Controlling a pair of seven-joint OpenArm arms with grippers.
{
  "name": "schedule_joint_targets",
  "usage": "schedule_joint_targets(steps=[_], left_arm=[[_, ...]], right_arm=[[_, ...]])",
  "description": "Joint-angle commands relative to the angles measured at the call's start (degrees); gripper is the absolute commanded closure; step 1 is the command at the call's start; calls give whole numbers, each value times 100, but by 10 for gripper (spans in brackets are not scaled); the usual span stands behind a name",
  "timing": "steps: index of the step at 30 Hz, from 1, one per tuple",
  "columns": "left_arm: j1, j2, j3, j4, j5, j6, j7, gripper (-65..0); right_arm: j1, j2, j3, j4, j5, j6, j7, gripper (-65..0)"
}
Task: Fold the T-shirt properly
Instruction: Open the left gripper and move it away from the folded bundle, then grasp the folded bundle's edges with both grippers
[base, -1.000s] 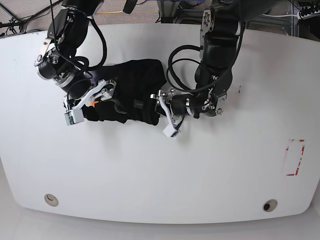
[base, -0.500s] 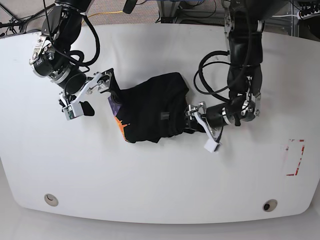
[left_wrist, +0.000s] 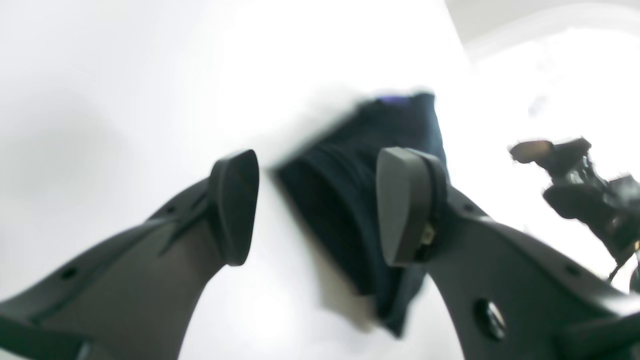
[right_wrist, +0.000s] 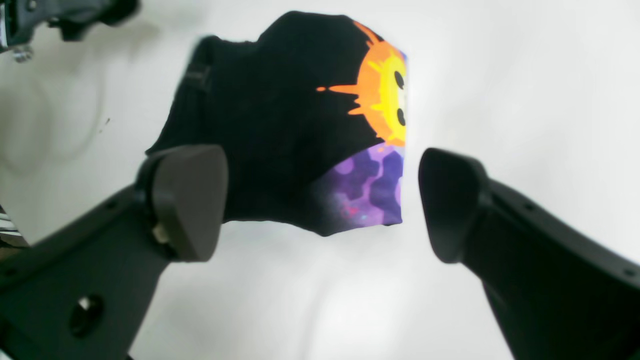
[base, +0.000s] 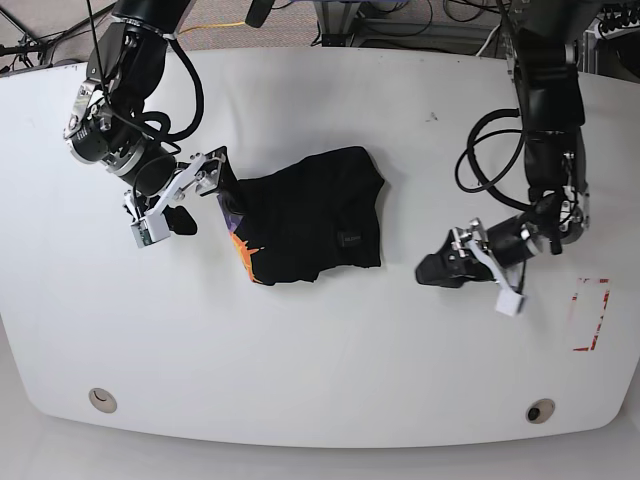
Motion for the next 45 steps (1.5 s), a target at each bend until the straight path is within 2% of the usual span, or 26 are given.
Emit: schedule_joint_targets(steps=[1, 5, 10, 12, 14, 17, 20, 23, 25, 27, 30, 33, 35, 38, 40, 45], left_arm=[[-164, -420, -246, 122, -129, -46, -155, -351], [-155, -781, -237, 131, -129, -46, -129, -351], [-111, -816, 18, 421, -58, -29, -129, -332], [-111, -816, 405, 790, 161, -29, -137, -274], [-103, -807, 853, 1204, 513, -29, -146, -189], [29, -649, 1231, 1450, 865, -29, -164, -110], [91, -262, 1293, 1529, 1251, -29, -164, -89], [284, -34, 1302, 1784, 1586, -29, -155, -82], [451, 72, 1302, 1898, 1797, -29, -155, -82], [513, 362, 1354, 1960, 1999, -37, -155, -82], [724, 520, 1548, 2118, 2175, -37, -146, -82], [935, 555, 1776, 2223, 2350, -37, -155, -82], [970, 705, 1979, 2250, 2438, -37, -164, -82], [1058, 819, 2216, 2259, 2570, -37, -155, -82], [1234, 828, 2383, 2250, 2711, -29, -164, -82], [1243, 942, 2532, 2250, 2983, -29, -313, -82]], right_arm=[[192, 53, 13, -61, 130, 50, 136, -564], [368, 44, -40, -149, 121, 50, 145, -561], [781, 44, -427, -422, -81, 6, 233, -545], [913, 35, -576, -580, -283, -3, 400, -495], [1001, 35, -796, -791, -547, -3, 602, -400], [1220, 35, -1069, -1099, -758, -3, 866, -282], [1484, 35, -1332, -1512, -899, -3, 1060, -179], [1625, 61, -1499, -1758, -907, -3, 1103, -125], [1722, 61, -1526, -1934, -916, -3, 1130, -111], [1897, 44, -1561, -2206, -916, -3, 1209, -108], [2047, 79, -1807, -2400, -916, -12, 1314, -101], [2267, 88, -1956, -2681, -934, -12, 1323, -55], [2434, 88, -1992, -2989, -978, -12, 1350, -35], [2530, 70, -2009, -3217, -1356, -12, 1587, -33], [2565, 53, -2009, -3428, -1822, 6, 1903, -33], [2812, 35, -2009, -4431, -2507, 103, 2633, -35]])
